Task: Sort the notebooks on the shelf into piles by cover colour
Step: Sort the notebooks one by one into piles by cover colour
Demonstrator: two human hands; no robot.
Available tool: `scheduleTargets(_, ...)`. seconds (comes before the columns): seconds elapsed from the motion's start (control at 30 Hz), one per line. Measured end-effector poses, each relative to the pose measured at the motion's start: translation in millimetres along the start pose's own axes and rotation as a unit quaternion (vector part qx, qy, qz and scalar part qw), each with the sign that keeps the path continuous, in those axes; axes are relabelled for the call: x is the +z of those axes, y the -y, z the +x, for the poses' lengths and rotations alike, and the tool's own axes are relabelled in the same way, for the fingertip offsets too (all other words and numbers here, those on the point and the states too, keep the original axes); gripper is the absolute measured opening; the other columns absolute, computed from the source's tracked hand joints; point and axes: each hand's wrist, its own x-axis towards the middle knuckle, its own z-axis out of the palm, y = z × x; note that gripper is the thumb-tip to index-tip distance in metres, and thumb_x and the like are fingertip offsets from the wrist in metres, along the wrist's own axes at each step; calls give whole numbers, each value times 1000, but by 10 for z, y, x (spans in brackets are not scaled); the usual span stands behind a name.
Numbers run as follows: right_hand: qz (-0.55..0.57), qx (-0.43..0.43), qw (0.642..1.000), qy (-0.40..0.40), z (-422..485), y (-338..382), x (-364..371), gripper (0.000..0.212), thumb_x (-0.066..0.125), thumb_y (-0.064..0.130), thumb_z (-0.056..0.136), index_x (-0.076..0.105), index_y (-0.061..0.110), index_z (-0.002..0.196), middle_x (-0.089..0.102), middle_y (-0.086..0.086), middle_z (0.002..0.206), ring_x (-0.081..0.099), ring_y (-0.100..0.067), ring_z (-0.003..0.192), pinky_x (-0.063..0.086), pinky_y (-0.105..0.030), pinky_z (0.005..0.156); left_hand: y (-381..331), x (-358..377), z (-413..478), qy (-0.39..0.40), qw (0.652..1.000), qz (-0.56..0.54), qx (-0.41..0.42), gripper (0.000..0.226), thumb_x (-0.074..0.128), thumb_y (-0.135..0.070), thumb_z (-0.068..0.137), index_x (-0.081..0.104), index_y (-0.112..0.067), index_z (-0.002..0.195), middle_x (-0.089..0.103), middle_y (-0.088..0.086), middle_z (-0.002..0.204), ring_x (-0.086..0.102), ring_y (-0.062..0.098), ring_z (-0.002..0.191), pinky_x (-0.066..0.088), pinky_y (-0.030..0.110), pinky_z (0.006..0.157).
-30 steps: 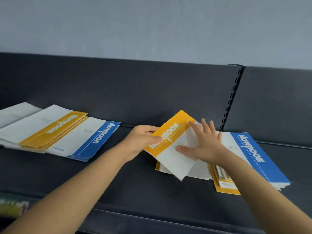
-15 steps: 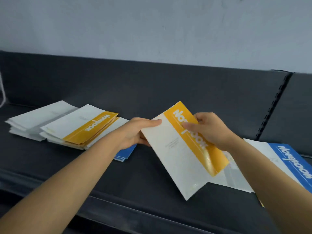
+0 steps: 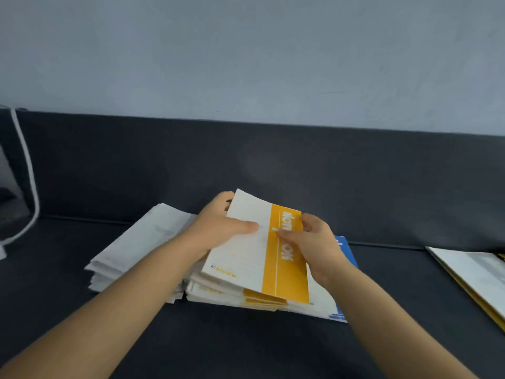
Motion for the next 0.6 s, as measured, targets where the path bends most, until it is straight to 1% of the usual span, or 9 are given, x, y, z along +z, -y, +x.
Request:
scheduleTargets(0.07, -124, -26, 991, -42, 10, 43, 255, 55, 63, 24, 91, 39, 22, 141, 41, 2, 142, 50, -23, 123, 46, -37, 97, 69, -168, 70, 29, 995, 91, 16, 68, 85, -20, 71, 48, -24, 128, 59, -6, 123, 60, 15, 112, 53, 37, 90)
scheduleTargets(0.13, -241, -76, 966, -61, 47, 15, 394, 50, 55, 24, 96, 38, 21, 143, 24, 2, 155, 44, -23, 130, 43, -34, 100, 145, -217, 117, 48, 964, 258, 41, 81, 80, -35, 76, 36, -23, 143, 38, -3, 145, 37, 20, 135, 38, 35, 106)
scheduleTargets(0.2, -352, -82, 932, -31, 92, -69, 468, 40, 44, 25, 101, 42, 19, 140, 26, -2, 155, 47, -23, 127, 42, -34, 101, 260, -171, 141, 79, 908, 405, 69, 83, 62, -52, 87, 22, -19, 152, 11, 0, 160, 10, 22, 146, 20, 36, 114)
scheduleTargets(0.23, -405, -72, 912, 0, 111, -126, 493, 39, 37, 27, 103, 40, 18, 141, 28, -4, 155, 45, -24, 129, 40, -36, 104, 324, -141, 156, 102, 890, 439, 72, 80, 52, -56, 92, 18, -19, 154, 2, -1, 163, 0, 21, 148, 13, 38, 116)
scheduleTargets(0.3, -458, -54, 887, 39, 152, -226, 517, 45, 25, 28, 105, 25, 19, 149, 17, -2, 159, 28, -27, 142, 29, -41, 114, 430, -96, 205, 138, 871, 468, 64, 73, 37, -57, 97, 13, -19, 155, -5, -3, 164, -11, 18, 149, 5, 41, 118)
scheduleTargets(0.37, -479, -49, 875, 42, 192, -258, 539, 49, 23, 25, 105, 13, 20, 152, 6, 1, 161, 10, -26, 147, 20, -41, 117, 485, -73, 253, 156, 851, 498, 67, 70, 26, -55, 101, 8, -17, 156, -7, -3, 164, -16, 19, 149, 2, 42, 119)
scheduleTargets(0.43, -506, -46, 860, 44, 219, -261, 559, 52, 26, 22, 105, 8, 19, 153, 2, 0, 161, 3, -25, 148, 16, -40, 117, 502, -66, 267, 162, 832, 525, 76, 68, 19, -54, 102, 4, -16, 156, -8, -3, 164, -18, 20, 149, 0, 42, 119)
scheduleTargets(0.53, -522, -46, 850, 51, 225, -252, 536, 52, 26, 26, 105, 8, 19, 153, 2, 0, 161, 5, -25, 148, 13, -42, 118, 493, -52, 271, 164, 817, 547, 80, 68, 14, -54, 101, 4, -16, 156, -7, -4, 164, -16, 21, 149, 1, 43, 119)
scheduleTargets(0.6, -520, -59, 849, 63, 200, -223, 464, 52, 26, 33, 105, 13, 20, 153, 6, 1, 161, 7, -24, 148, 14, -44, 118, 425, -49, 265, 154, 799, 575, 83, 67, 14, -55, 101, 12, -17, 155, 2, -4, 164, -8, 22, 150, 4, 44, 118)
